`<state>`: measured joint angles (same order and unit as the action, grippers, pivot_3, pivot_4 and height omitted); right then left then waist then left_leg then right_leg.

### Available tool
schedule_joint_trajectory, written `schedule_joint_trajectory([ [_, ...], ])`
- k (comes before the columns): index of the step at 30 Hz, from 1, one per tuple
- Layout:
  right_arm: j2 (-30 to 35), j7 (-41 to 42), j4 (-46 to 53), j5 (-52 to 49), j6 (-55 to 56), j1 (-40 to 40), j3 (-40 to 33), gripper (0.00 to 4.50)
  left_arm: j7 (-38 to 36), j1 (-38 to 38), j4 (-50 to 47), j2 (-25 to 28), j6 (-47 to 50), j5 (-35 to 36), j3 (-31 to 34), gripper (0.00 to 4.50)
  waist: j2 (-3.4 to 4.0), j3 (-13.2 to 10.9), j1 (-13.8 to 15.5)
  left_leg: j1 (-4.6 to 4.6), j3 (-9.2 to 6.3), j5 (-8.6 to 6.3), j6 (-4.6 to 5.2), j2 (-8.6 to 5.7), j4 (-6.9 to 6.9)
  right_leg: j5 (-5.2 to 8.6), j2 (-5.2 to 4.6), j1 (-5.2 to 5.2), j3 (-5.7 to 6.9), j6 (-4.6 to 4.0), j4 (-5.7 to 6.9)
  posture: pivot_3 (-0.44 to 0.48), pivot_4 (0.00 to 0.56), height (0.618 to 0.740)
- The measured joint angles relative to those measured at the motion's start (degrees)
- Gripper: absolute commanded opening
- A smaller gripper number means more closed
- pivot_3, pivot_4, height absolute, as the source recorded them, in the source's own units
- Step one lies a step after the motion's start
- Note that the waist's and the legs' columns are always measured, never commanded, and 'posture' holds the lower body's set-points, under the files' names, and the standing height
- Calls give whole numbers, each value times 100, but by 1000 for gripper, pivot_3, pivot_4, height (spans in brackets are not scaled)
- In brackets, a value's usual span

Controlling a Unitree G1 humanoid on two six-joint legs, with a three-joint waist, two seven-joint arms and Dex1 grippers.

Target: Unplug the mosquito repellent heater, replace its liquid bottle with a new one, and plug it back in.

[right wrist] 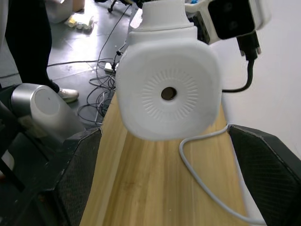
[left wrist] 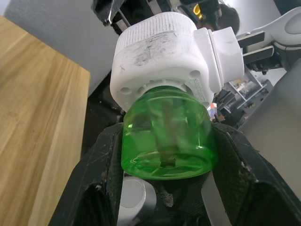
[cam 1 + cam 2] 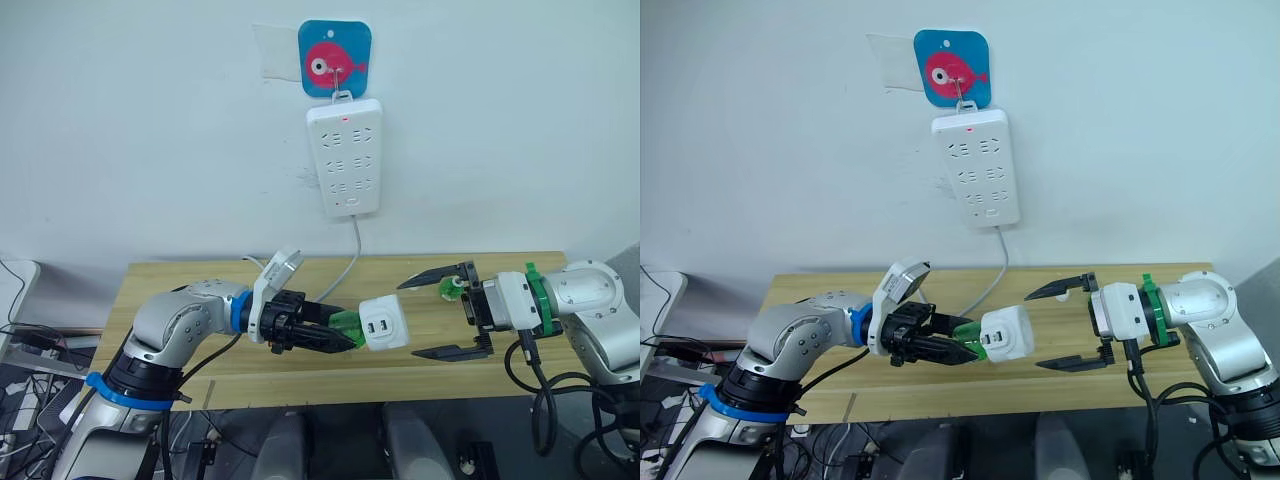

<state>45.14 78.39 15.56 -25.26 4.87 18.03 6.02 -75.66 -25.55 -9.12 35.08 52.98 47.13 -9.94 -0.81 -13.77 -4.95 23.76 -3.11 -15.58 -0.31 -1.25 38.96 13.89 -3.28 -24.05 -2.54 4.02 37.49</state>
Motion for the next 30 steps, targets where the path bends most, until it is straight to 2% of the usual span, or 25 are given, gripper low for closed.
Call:
schedule_joint_trajectory([
  [4,-270,14,-2,268,282,92,289,4481,1,-1,-1,-65,11,-3,-79,2251,0,0,-1,-1,-1,2,-3,0,0,1,1,-2,1,-2,10,-157,214,740],
  [7,-325,39,-24,379,408,173,408,3914,1,-4,-1,-114,9,-7,-105,2251,0,0,-1,-1,-1,3,-5,-1,1,1,0,-3,1,-2,12,-155,214,740],
  [10,-344,38,-58,373,421,239,412,2926,4,-4,-22,-123,6,-27,-121,2251,0,0,0,-1,-2,3,-5,-1,1,1,0,-3,1,-2,13,-156,215,740],
  [15,-339,56,-63,362,396,247,412,2912,6,2,-40,-123,-6,-44,-120,2251,0,0,0,-1,-3,3,-6,-1,1,1,0,-3,1,-2,15,-154,217,740],
  [17,-325,57,-63,362,351,265,409,2912,13,12,-40,-144,-101,-93,-120,2973,0,0,1,-1,-3,3,-6,-1,2,1,0,-3,1,-2,16,-154,220,740],
  [21,-235,-37,-69,202,-120,180,344,2912,192,-8,4,-230,-624,-446,-93,4107,0,0,14,-1,-4,3,-6,-1,3,1,0,-3,2,-3,15,-146,220,740],
  [22,-190,-129,-71,147,-344,97,297,2912,202,-9,20,-196,-816,-591,-93,4406,0,0,16,-1,-4,3,-6,-1,3,1,-1,-3,1,-3,15,-146,220,740],
  [25,6,-618,-101,112,-1333,-50,131,2912,229,1,50,-48,-1520,-1090,-81,4500,0,0,20,-1,-2,3,-6,-2,3,1,-2,-3,-1,-4,16,-140,224,740],
  [28,-115,-1872,47,-284,-3410,83,-93,2912,655,35,47,-220,-2609,-1879,-83,4500,0,0,31,-1,-2,4,-8,-2,3,0,-7,-5,-3,-6,19,-134,224,740],
  [30,-520,-2909,240,-922,-5033,318,-482,2912,1284,37,51,-556,-3448,-2552,-94,4500,0,1,43,3,-4,5,-9,-2,2,0,-19,-9,-2,-7,19,-136,224,740],
])
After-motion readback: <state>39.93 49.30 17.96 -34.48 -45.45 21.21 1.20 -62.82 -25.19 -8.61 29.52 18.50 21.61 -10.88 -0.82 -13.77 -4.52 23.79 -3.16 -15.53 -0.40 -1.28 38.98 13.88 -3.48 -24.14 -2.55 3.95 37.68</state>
